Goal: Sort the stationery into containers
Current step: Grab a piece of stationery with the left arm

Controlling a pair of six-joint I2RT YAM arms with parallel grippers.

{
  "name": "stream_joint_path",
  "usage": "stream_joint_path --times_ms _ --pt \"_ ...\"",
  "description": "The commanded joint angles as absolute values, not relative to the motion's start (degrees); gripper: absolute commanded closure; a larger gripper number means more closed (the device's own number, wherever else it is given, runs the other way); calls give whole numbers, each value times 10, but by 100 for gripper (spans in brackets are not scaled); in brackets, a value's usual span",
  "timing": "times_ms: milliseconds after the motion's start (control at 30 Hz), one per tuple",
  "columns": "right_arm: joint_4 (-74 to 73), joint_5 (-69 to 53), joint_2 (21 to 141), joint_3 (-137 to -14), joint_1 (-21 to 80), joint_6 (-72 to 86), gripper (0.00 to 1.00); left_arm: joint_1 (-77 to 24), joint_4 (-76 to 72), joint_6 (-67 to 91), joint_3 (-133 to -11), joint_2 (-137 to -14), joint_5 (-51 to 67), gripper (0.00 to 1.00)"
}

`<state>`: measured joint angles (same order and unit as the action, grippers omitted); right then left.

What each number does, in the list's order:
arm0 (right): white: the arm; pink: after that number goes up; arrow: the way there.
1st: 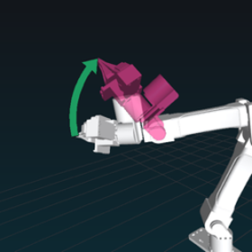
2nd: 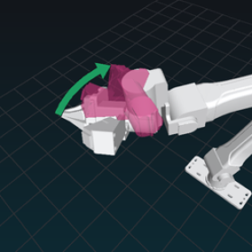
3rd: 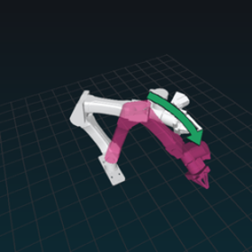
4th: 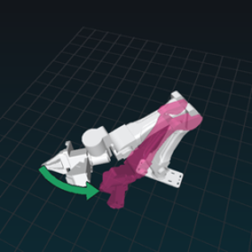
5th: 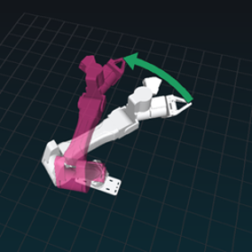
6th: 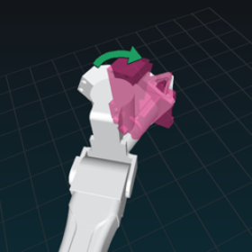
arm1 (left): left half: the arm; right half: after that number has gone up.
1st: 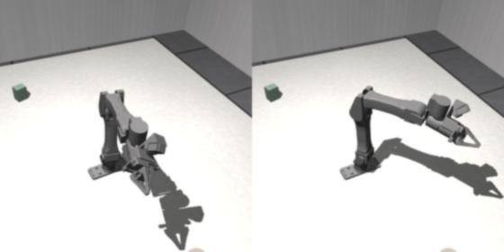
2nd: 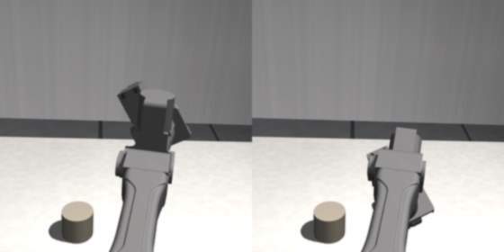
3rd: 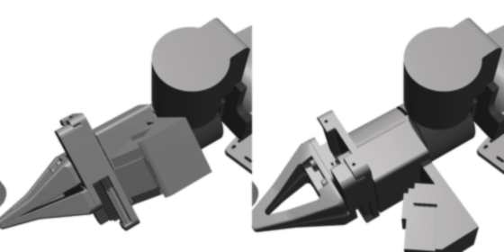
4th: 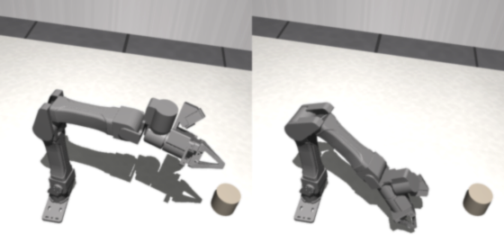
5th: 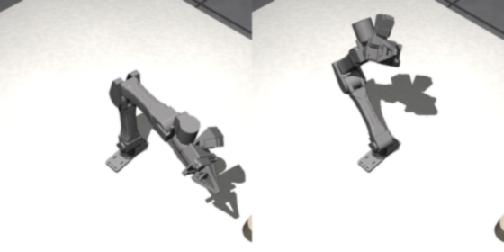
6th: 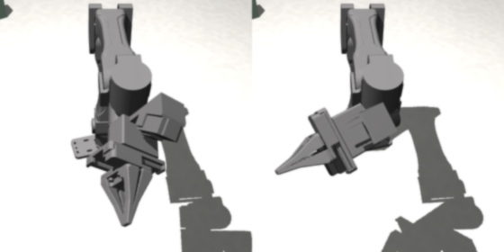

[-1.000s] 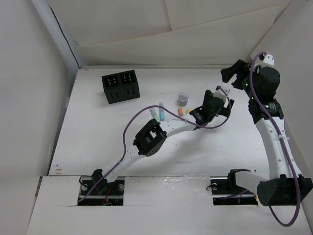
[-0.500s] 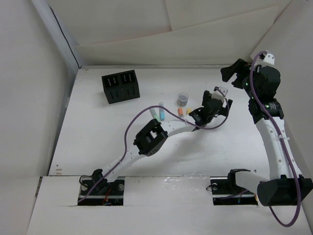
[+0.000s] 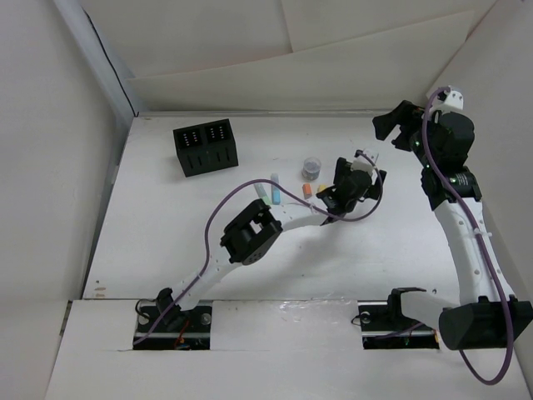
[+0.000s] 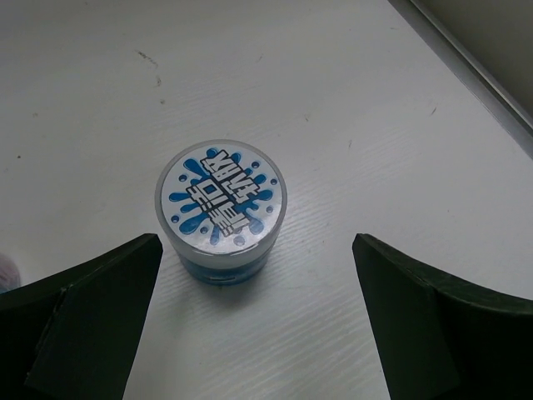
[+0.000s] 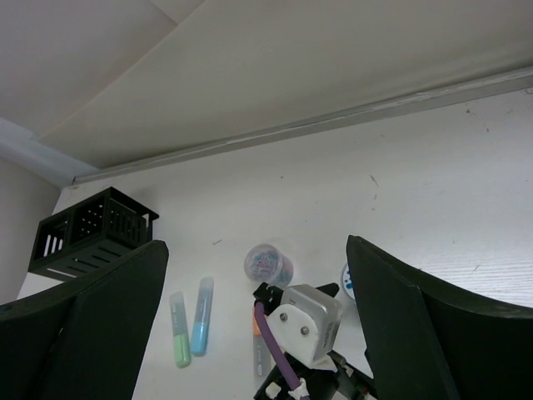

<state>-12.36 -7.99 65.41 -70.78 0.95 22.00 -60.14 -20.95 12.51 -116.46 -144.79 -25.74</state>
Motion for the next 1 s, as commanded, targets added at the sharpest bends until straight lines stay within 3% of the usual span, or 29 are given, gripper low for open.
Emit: stream_joint_path --times_ms 0,200,333,533,800,967 --pt "-90 -82 653 -734 20 212 6 -600 -208 139 -1177 -1447 -265 0" --pt "-84 -77 653 -734 20 212 5 -594 -128 124 -1328 -1529 -278 0" --pt "-84 -71 653 -734 20 212 5 -594 -127 130 -1339 -1535 -266 0" --pt "-84 -71 648 -734 20 207 5 -576 -122 158 -1336 -1528 -230 31" --pt "-84 -83 648 -729 31 207 5 -576 -185 158 -1241 -1469 -230 57" --pt "-84 -78 642 -723 42 207 5 -576 -236 145 -1122 -1406 -236 67"
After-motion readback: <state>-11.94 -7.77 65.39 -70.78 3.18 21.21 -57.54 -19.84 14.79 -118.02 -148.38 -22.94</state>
